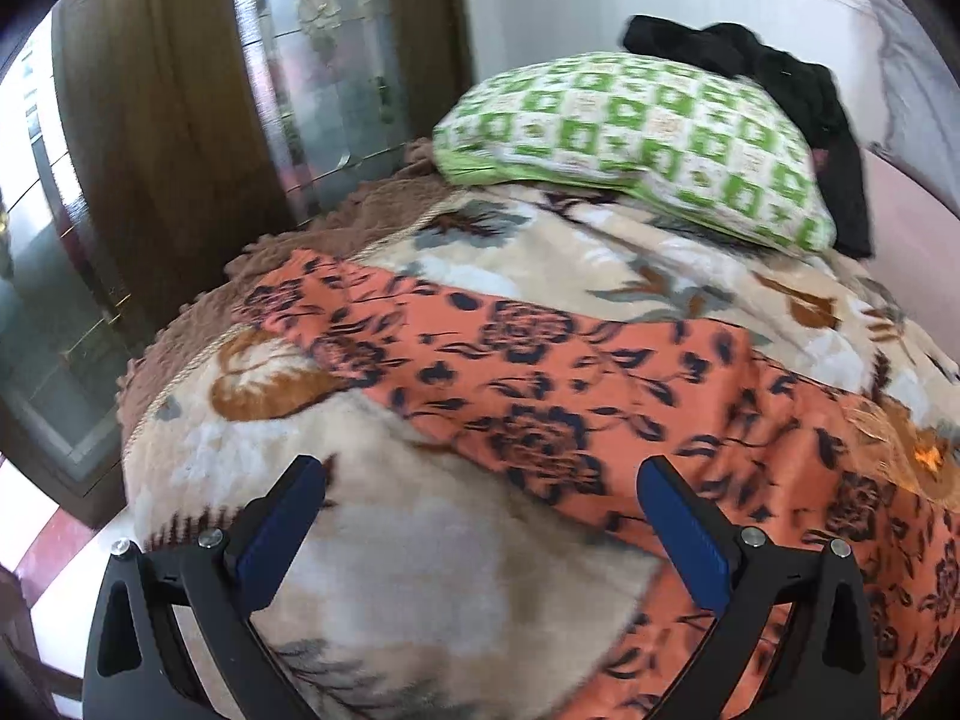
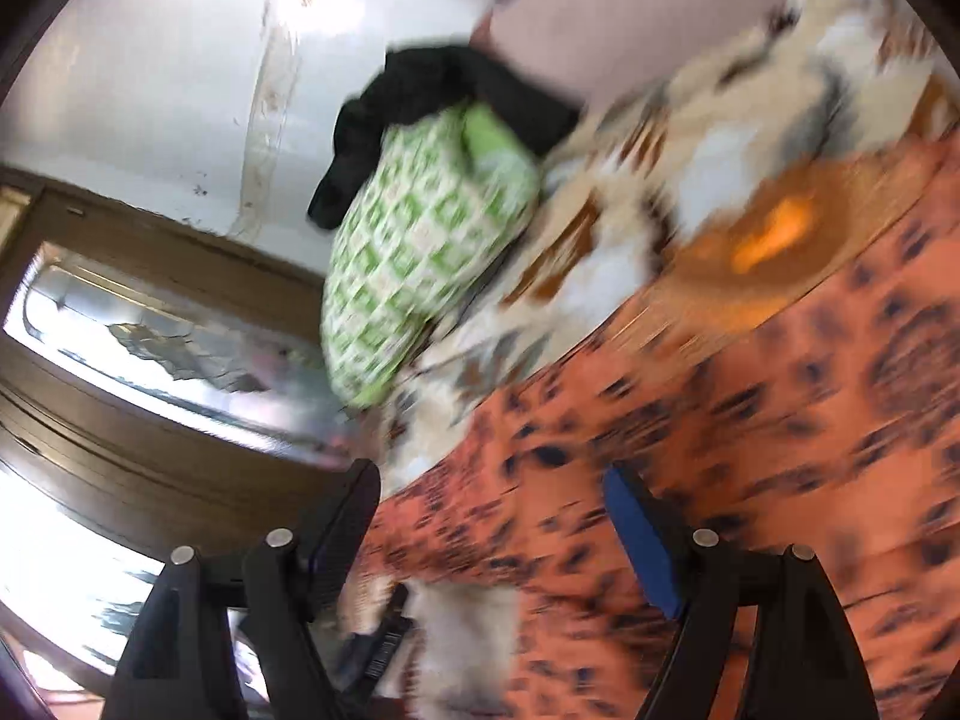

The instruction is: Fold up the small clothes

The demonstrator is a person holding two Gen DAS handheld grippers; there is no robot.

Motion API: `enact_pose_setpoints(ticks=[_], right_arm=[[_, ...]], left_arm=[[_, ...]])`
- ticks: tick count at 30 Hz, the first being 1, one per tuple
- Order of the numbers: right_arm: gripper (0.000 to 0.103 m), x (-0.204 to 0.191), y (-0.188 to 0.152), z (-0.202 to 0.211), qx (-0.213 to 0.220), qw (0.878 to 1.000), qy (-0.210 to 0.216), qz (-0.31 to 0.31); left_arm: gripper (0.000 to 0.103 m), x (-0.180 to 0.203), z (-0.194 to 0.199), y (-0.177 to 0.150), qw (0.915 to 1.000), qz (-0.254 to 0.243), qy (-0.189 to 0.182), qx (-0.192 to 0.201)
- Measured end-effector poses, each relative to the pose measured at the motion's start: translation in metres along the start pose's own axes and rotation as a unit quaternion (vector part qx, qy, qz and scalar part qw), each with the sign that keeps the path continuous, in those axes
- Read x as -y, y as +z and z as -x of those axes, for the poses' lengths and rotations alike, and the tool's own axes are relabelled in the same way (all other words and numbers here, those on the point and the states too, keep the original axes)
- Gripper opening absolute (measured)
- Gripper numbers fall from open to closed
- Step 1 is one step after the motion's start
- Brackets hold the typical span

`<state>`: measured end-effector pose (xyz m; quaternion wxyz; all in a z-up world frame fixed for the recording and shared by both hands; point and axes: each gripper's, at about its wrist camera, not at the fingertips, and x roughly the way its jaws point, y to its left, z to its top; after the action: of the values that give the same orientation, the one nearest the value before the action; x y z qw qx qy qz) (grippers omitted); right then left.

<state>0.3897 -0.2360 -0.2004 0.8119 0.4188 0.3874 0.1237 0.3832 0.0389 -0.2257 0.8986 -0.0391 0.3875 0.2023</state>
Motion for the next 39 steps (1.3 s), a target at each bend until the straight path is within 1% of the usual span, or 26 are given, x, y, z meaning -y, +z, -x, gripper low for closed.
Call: enact_pose_setpoints(ticks=[2, 3, 5, 6, 8, 10, 11, 12, 13, 14, 16, 17, 18, 20, 22, 23, 24, 26, 29, 31, 33, 35, 36, 37, 38, 39], right_arm=[[0.08, 0.009, 0.005, 0.022, 0.013, 0.999, -0.039, 0.019], [0.08, 0.021, 0.006, 0.034, 0.02, 0.997, -0.063, 0.025], [0.08, 0.049, 0.007, 0.055, 0.03, 0.994, -0.097, 0.028], [0.08, 0.068, 0.008, 0.062, 0.035, 0.992, -0.116, 0.02], [0.08, 0.1, 0.009, 0.074, 0.044, 0.988, -0.149, 0.0], [0.08, 0.132, 0.012, 0.078, 0.049, 0.985, -0.165, -0.02], [0.079, 0.148, 0.013, 0.08, 0.051, 0.982, -0.182, -0.031], [0.075, 0.164, 0.014, 0.08, 0.05, 0.976, -0.208, -0.043], [0.071, 0.178, 0.015, 0.08, 0.045, 0.974, -0.213, -0.057], [0.068, 0.183, 0.016, 0.078, 0.044, 0.975, -0.207, -0.064], [0.068, 0.177, 0.02, 0.081, 0.045, 0.973, -0.218, -0.057], [0.068, 0.168, 0.023, 0.08, 0.045, 0.971, -0.232, -0.041], [0.068, 0.154, 0.026, 0.077, 0.047, 0.971, -0.233, -0.015], [0.068, 0.124, 0.028, 0.063, 0.038, 0.978, -0.206, 0.019], [0.07, 0.098, 0.026, 0.043, 0.021, 0.983, -0.177, 0.046], [0.07, 0.078, 0.022, 0.024, 0.005, 0.986, -0.154, 0.067], [0.07, 0.065, 0.019, 0.009, -0.008, 0.987, -0.141, 0.081], [0.07, 0.038, 0.009, -0.028, -0.039, 0.987, -0.116, 0.103], [0.07, 0.002, -0.013, -0.087, -0.089, 0.986, -0.078, 0.121], [0.07, -0.019, -0.027, -0.112, -0.105, 0.983, -0.061, 0.134], [0.07, -0.032, -0.038, -0.127, -0.113, 0.982, -0.057, 0.142], [0.07, -0.035, -0.046, -0.142, -0.128, 0.979, -0.07, 0.144], [0.07, -0.031, -0.05, -0.152, -0.145, 0.975, -0.087, 0.144], [0.07, -0.022, -0.054, -0.164, -0.166, 0.97, -0.113, 0.136], [0.07, -0.015, -0.055, -0.169, -0.174, 0.969, -0.122, 0.129], [0.07, -0.009, -0.057, -0.169, -0.172, 0.97, -0.117, 0.123]], left_arm=[[0.103, 0.014, 0.002, -0.002, 0.9997, -0.022, -0.008, 0.006], [0.103, 0.023, 0.0, -0.003, 0.9993, -0.036, -0.01, 0.005], [0.103, 0.042, -0.009, -0.006, 0.9981, -0.06, -0.015, -0.006], [0.103, 0.052, -0.018, -0.009, 0.9969, -0.076, -0.01, -0.016], [0.103, 0.068, -0.035, -0.013, 0.9939, -0.105, 0.016, -0.031], [0.103, 0.078, -0.052, -0.017, 0.9904, -0.123, 0.047, -0.042], [0.103, 0.078, -0.057, -0.018, 0.9898, -0.124, 0.054, -0.047], [0.103, 0.075, -0.06, -0.016, 0.9906, -0.113, 0.056, -0.053], [0.103, 0.069, -0.059, -0.013, 0.9914, -0.102, 0.059, -0.057], [0.103, 0.062, -0.057, -0.009, 0.992, -0.089, 0.066, -0.059], [0.103, 0.041, -0.05, 0.002, 0.9939, -0.055, 0.08, -0.052], [0.103, 0.026, -0.047, 0.009, 0.9951, -0.029, 0.082, -0.048], [0.103, 0.007, -0.046, 0.016, 0.9955, 0.003, 0.082, -0.048], [0.103, -0.019, -0.048, 0.021, 0.9934, 0.041, 0.092, -0.055], [0.103, -0.045, -0.055, 0.025, 0.989, 0.072, 0.107, -0.071], [0.103, -0.059, -0.059, 0.026, 0.9866, 0.089, 0.111, -0.081], [0.103, -0.069, -0.063, 0.026, 0.9847, 0.101, 0.111, -0.088], [0.103, -0.092, -0.069, 0.026, 0.9801, 0.132, 0.105, -0.104], [0.103, -0.115, -0.076, 0.029, 0.9751, 0.161, 0.102, -0.113], [0.103, -0.134, -0.083, 0.033, 0.9719, 0.174, 0.105, -0.119], [0.103, -0.155, -0.091, 0.034, 0.9661, 0.193, 0.117, -0.126], [0.103, -0.18, -0.099, 0.031, 0.9573, 0.223, 0.123, -0.137], [0.103, -0.191, -0.103, 0.028, 0.9528, 0.239, 0.122, -0.143], [0.103, -0.201, -0.105, 0.026, 0.9493, 0.252, 0.118, -0.147], [0.103, -0.207, -0.107, 0.025, 0.9473, 0.26, 0.113, -0.15], [0.103, -0.213, -0.109, 0.024, 0.9459, 0.267, 0.107, -0.15]])
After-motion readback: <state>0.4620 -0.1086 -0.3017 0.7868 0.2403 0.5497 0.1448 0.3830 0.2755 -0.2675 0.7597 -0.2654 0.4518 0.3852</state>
